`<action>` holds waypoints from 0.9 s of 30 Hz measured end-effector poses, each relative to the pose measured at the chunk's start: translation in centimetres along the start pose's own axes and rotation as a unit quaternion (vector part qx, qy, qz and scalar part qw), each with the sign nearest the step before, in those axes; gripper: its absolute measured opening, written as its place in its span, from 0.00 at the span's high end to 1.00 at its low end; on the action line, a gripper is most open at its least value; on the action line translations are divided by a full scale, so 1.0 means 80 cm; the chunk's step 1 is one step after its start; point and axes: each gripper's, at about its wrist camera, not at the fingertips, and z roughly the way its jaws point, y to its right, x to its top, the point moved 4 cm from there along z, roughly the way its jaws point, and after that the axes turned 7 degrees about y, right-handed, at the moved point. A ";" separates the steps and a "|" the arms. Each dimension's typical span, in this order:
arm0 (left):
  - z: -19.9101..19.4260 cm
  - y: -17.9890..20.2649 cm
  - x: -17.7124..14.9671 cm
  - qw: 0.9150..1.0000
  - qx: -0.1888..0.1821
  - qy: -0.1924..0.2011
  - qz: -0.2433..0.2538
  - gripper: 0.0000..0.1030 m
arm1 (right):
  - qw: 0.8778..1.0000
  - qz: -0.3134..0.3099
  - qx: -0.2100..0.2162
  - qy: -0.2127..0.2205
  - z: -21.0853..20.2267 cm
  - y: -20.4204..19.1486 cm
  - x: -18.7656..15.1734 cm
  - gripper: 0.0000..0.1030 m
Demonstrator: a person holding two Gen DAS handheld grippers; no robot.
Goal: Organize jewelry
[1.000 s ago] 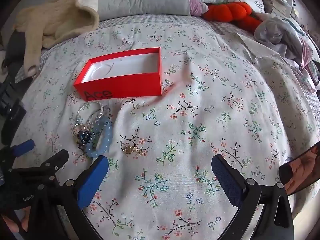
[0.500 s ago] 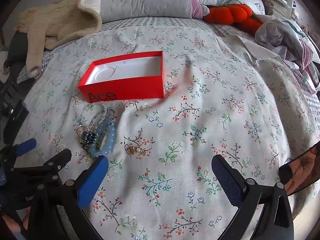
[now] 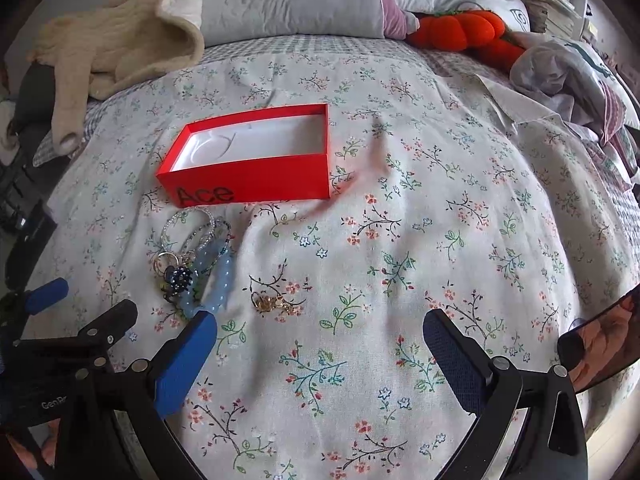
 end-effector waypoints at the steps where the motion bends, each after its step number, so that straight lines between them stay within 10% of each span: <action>1: 0.000 0.000 0.000 1.000 0.000 0.000 0.000 0.00 | 1.000 0.000 0.000 0.000 0.000 0.000 0.000 0.00; 27: -0.001 0.000 0.001 1.000 0.001 0.003 -0.001 0.00 | 1.000 0.001 -0.001 -0.001 0.000 0.001 -0.002 0.00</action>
